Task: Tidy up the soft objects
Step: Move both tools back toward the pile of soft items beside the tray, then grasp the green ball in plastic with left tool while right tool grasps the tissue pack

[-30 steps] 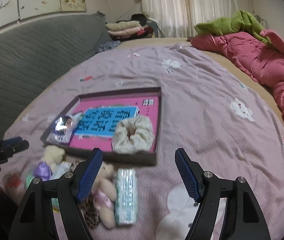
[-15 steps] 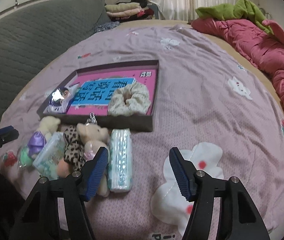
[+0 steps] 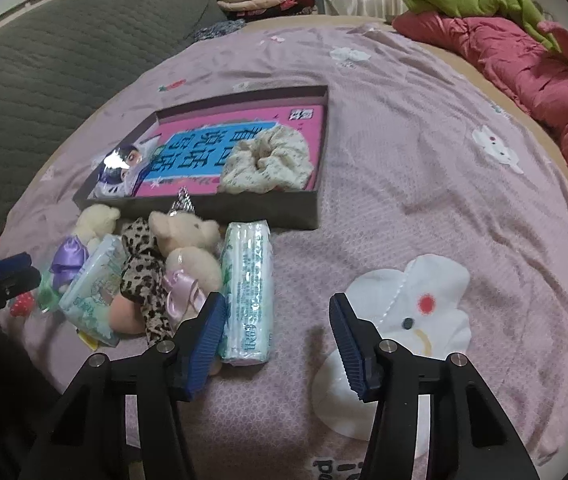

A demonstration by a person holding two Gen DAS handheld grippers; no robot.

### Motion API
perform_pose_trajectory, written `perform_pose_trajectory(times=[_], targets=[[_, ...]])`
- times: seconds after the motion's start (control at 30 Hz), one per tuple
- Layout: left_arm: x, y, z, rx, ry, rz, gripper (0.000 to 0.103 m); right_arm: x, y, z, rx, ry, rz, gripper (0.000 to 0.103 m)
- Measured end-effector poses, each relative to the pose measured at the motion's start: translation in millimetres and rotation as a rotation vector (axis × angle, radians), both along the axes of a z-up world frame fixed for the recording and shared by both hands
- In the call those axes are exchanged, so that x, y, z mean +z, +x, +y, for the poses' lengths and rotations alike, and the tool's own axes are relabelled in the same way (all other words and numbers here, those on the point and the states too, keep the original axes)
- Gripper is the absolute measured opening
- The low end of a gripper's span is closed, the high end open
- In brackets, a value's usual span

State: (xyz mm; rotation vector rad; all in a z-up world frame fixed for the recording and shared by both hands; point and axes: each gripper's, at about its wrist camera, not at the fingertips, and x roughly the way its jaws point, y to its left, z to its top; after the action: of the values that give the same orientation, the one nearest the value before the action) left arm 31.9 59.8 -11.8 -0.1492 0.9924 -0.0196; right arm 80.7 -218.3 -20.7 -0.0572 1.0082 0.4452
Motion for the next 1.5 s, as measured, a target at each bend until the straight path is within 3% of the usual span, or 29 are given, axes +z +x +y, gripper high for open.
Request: perform_pose_trajectory(times=[0.3, 0.43, 0.53, 0.87, 1.33, 1.5], targets=[[-4.8, -1.4, -4.7, -0.018, 0.003, 0.020, 0.063, -8.4, 7.4, 5.9, 0.011, 0.009, 0.024, 0.054], [-9.2, -1.0, -2.9, -0.010, -0.003, 0.035, 0.063, -10.9, 14.2, 6.4, 0.004, 0.014, 0.028, 0.045], [-12.6, 0.0, -0.1, -0.004, -0.013, 0.049, 0.063, -14.8, 18.5, 8.9, 0.011, 0.026, 0.041, 0.031], [-28.4, 4.1, -1.4, -0.013, -0.003, 0.119, 0.063, -20.8, 24.5, 8.8, 0.000, 0.061, 0.070, 0.030], [-38.0, 11.2, 13.3, 0.021, -0.052, 0.139, 0.063, -24.6, 29.1, 13.6, 0.011, 0.047, 0.066, 0.030], [-38.7, 14.1, 14.3, 0.022, -0.038, 0.134, 0.057, -24.9, 30.2, 15.5, 0.014, 0.047, 0.066, 0.030]])
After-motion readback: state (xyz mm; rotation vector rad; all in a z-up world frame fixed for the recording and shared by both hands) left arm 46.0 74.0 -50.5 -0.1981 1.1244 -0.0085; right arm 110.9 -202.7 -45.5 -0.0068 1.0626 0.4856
